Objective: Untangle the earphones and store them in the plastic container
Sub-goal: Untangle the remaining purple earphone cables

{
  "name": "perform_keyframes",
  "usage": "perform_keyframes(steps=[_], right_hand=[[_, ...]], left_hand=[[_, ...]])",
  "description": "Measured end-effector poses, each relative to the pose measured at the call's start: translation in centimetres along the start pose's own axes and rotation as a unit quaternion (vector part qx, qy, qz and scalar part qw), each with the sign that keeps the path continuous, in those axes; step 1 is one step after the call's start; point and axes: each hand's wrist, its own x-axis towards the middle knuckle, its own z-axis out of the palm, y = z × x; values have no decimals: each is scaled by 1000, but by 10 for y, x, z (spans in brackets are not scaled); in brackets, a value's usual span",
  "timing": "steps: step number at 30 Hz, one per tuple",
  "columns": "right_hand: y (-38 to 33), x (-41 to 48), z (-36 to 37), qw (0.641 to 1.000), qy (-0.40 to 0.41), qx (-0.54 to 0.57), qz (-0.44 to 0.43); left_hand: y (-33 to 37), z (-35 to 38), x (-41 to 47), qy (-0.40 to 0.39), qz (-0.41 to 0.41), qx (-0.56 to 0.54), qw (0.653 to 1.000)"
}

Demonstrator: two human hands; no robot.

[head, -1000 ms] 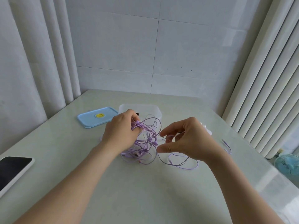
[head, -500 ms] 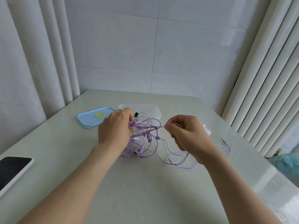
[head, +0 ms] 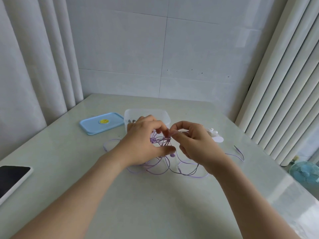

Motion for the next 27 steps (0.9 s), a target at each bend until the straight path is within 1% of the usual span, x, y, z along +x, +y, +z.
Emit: perform_keyframes(steps=[4,7,9,12,14,17,19,20,23,27], right_hand=[[-2,-2,-1,999,28,-25,-24],[0,0,-4,989,78,-116,-55],[2,1,-4,976,95,-181,-79],[7,4,-3,967,95,-214,-100],[9,5,-4,974,84,-179,-108],[7,5,-8,991,63,-58,-99],[4,3,-8,995,44,19,-84],[3,4,-8,996,34,38,-79],[4,4,-5,995,9,72,-65],[4,3,-5,988,-31,146,-43]], left_hand=[[1,6,-1,48,20,-49,997],[4,3,-1,62,-3,-92,994],[3,2,0,71,1,-90,993],[1,-1,3,76,10,-98,992],[-2,-3,4,86,19,-106,990],[-2,-7,7,131,39,-98,986],[1,-9,8,157,43,-102,981],[3,-9,8,160,40,-117,979],[7,-9,7,134,20,-172,976],[4,-6,6,86,-13,-241,967]])
